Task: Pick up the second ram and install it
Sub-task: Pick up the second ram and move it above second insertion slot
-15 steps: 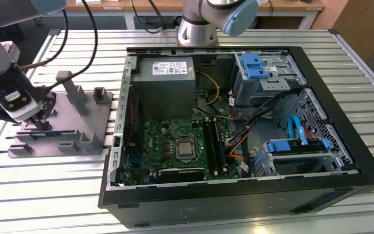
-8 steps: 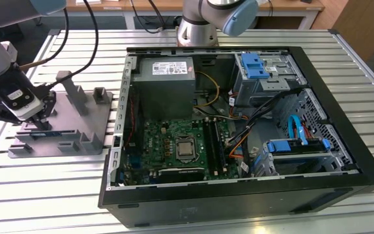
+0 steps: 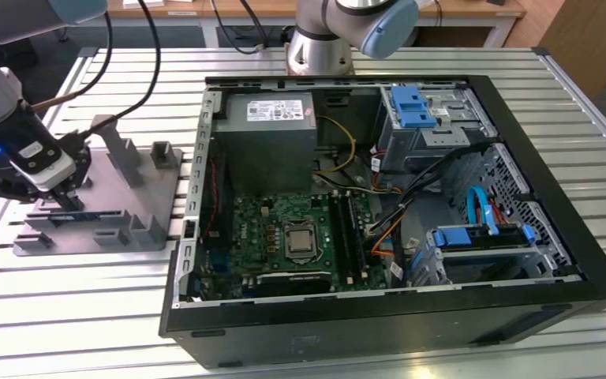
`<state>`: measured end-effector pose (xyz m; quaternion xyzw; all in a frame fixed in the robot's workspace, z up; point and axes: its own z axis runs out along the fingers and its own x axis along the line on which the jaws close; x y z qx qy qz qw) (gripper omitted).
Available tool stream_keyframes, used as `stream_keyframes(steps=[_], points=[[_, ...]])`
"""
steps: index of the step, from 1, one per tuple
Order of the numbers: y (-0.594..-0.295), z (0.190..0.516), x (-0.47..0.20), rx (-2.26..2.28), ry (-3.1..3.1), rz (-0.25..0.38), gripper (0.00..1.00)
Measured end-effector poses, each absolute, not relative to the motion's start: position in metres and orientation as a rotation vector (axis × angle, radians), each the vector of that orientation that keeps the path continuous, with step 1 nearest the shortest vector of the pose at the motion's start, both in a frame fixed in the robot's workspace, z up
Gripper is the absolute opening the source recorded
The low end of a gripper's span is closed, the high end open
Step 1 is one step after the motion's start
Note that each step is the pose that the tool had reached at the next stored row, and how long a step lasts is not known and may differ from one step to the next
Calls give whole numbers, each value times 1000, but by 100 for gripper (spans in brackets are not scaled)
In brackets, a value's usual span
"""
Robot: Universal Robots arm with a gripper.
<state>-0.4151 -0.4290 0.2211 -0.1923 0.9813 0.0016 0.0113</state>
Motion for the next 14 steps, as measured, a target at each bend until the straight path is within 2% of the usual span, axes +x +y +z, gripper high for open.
stream_keyframes(steps=[14], points=[[-429,221,-415,-814,3011,8,10]])
